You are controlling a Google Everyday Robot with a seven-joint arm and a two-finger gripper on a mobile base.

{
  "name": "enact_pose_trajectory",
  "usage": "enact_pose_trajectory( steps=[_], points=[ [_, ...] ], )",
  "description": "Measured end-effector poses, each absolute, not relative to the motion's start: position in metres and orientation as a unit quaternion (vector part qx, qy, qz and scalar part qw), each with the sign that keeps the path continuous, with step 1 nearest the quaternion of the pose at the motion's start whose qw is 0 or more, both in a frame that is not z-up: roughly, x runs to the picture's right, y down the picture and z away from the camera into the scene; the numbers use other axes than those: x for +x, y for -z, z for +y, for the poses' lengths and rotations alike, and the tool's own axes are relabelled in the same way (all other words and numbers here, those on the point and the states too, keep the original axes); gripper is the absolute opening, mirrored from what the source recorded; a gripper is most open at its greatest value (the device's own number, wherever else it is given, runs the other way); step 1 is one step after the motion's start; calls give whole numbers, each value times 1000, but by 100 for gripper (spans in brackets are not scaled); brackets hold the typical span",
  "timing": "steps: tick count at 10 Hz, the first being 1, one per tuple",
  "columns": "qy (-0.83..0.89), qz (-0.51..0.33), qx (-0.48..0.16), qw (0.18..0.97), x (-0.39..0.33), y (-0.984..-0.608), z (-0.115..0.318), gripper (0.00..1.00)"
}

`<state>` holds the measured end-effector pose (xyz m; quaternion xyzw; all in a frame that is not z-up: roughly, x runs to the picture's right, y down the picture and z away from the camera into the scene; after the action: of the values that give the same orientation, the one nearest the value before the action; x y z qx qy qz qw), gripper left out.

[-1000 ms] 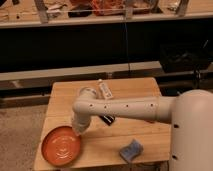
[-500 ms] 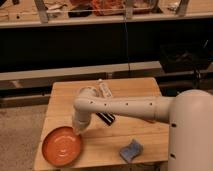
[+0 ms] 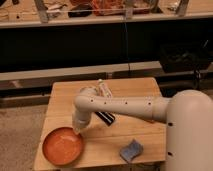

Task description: Push the ceramic bowl across the table

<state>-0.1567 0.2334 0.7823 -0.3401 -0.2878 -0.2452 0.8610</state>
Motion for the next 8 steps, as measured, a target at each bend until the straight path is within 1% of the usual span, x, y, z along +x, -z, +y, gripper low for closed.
enact_pose_trajectory(
  steps=[8],
  points=[
    [204, -290, -357, 864, -118, -792, 214, 2]
  ],
)
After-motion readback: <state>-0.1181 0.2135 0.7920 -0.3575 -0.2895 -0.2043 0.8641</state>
